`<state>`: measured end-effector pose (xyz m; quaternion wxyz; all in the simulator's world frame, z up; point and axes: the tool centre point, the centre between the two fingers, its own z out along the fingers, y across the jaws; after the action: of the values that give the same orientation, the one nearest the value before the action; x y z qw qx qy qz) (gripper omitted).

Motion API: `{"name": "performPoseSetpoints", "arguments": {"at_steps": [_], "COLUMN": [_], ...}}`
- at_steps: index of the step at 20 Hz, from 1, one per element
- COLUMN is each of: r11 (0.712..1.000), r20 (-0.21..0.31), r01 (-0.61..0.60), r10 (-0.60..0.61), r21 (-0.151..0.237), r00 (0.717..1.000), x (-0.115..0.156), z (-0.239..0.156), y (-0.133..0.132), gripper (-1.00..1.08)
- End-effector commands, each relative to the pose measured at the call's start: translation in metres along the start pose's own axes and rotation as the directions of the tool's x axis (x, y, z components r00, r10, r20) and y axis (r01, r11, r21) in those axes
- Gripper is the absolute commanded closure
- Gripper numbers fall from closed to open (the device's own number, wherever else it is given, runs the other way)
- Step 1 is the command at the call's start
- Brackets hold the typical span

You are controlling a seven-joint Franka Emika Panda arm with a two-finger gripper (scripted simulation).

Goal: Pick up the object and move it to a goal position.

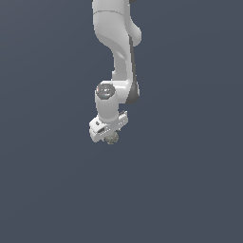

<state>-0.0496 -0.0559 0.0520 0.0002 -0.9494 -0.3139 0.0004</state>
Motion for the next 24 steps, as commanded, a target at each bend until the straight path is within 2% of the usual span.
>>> {"name": "performPoseSetpoints", "arguments": {"at_steps": [1,5,6,18,24], "r11": [1.0,1.0,1.0,1.0,1.0], "r20": [-0.001,-0.001,-0.001,-0.001,-0.001], "r01": [0.001,0.001,0.001,0.0,0.0], "r10": [-0.001,-0.001,-0.001,0.0,0.0], "r21": [-0.001,-0.001,-0.001,-0.002,-0.002], "r00": [1.0,1.0,1.0,1.0,1.0], "x": [0.0,0.001,0.001,0.0,-0.001], "z": [0.008,0.013,0.013,0.011,-0.004], "y": [0.0,0.001,0.001,0.001,0.0], "gripper": [-0.92,-0.92,1.08,1.08,1.08]}}
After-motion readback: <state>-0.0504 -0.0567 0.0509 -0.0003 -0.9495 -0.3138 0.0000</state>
